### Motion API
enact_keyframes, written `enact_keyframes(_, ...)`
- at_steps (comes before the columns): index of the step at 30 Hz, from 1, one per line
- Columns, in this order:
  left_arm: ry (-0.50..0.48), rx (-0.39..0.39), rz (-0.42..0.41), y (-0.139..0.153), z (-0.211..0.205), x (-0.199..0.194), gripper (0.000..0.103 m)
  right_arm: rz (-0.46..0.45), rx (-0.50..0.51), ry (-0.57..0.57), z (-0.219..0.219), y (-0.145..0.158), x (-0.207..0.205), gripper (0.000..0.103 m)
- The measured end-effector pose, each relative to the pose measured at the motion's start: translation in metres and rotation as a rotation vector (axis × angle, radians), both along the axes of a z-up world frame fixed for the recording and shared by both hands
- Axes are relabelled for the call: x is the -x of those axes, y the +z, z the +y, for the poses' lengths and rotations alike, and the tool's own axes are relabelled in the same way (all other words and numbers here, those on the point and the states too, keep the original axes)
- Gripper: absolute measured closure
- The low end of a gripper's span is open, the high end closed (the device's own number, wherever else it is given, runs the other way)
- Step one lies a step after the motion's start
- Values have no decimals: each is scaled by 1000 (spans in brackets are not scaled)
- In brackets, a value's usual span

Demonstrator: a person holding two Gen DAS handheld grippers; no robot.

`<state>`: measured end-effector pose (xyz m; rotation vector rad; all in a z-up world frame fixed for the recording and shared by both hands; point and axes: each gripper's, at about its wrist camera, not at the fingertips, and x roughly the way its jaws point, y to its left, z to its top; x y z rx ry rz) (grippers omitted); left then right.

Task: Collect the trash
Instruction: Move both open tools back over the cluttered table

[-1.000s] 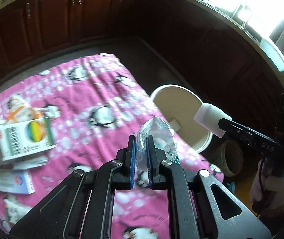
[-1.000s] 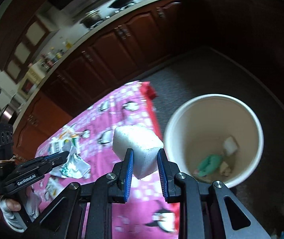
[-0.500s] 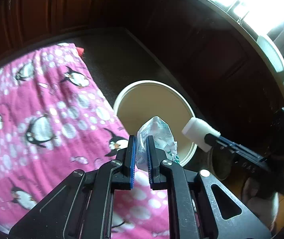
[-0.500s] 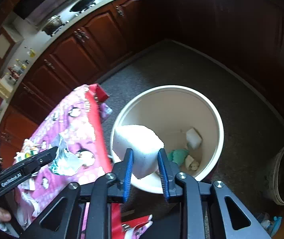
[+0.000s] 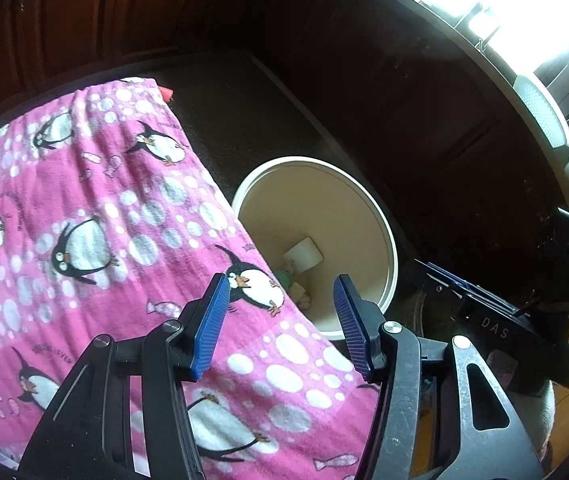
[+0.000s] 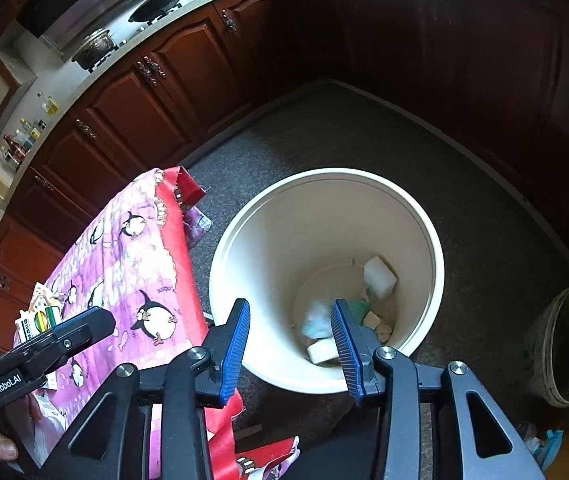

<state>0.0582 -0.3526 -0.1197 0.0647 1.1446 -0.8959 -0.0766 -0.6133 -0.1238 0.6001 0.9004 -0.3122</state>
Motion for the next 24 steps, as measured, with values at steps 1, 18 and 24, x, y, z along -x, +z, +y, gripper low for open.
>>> enact_keyframes(1,4,-2,-4,1,3,0,50,-1,1,3,1,1,0,63)
enact_keyframes(18,79,-17,-77,20,64,6,50,-26,8,84,43,19,-11,58)
enact_keyframes(24,112,-29,-98,28,88,12,50,-38,-7,157,74,24,-26,58)
